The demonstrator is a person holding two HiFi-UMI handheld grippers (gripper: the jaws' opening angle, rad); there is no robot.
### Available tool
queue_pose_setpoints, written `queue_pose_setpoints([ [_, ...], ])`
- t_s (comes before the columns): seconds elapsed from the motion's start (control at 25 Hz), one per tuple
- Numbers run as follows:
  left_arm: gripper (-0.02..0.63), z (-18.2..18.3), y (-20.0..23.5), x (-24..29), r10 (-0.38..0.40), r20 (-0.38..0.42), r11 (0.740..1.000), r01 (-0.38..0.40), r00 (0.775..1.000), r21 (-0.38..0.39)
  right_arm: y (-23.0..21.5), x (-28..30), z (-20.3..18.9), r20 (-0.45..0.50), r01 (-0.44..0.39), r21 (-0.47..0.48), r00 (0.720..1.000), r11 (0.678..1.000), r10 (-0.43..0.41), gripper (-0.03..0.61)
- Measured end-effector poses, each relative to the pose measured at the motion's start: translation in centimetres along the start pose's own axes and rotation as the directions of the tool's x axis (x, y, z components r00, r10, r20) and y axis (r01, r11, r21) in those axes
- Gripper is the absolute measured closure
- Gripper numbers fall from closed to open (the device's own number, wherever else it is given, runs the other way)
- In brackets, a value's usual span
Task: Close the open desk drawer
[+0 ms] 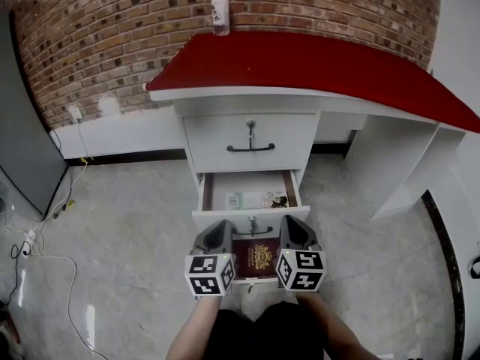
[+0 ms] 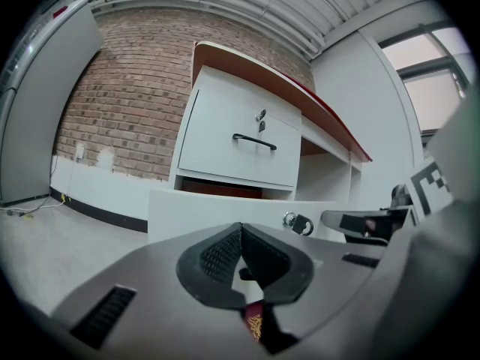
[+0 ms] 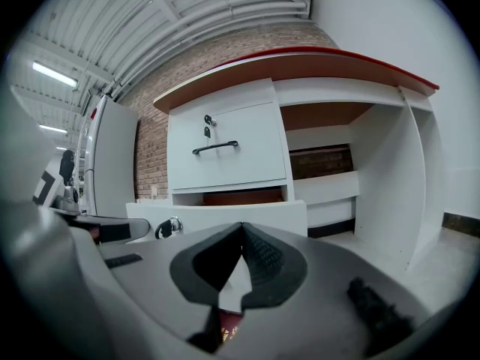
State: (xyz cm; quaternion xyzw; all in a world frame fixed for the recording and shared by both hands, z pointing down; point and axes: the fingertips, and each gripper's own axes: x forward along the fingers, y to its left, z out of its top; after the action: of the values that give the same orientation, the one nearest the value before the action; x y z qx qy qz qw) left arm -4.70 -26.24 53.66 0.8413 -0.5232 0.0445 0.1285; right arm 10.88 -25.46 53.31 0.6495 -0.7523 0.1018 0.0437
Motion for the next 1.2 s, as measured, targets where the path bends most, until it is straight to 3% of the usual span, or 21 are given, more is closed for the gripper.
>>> queue_pose_setpoints([
  [0.52, 0.604, 0.8, 0.9, 3.5, -0.011, 0.01, 1.0, 0.011, 1.0, -0.01, -1.3, 3.8, 0.9, 0.012, 0.02, -0.013, 1.0, 1.0, -0.02, 0.566],
  [0.68, 0.604, 1.2, 1.0, 4.5, -0.009, 0.012, 1.0, 0.009, 1.0, 0.027, -1.6, 4.7, 1.2, 0.024, 0.033, -0.032, 0.999, 0.999, -0.033, 0.568],
  [0.96, 0.604, 1.7, 2.3, 6.2, 0.009, 0.009, 1.0, -0.009, 1.0, -0.002, -1.5, 6.7, 1.4, -0.014, -0.031, 0.008, 0.999, 0.999, 0.031, 0.568],
  [1.2, 0.604, 2.2, 3.2, 7.9, 0.019, 0.002, 1.0, -0.019, 1.0, -0.016, -1.7, 8.3, 1.8, -0.01, -0.026, 0.024, 1.0, 0.999, 0.026, 0.568],
])
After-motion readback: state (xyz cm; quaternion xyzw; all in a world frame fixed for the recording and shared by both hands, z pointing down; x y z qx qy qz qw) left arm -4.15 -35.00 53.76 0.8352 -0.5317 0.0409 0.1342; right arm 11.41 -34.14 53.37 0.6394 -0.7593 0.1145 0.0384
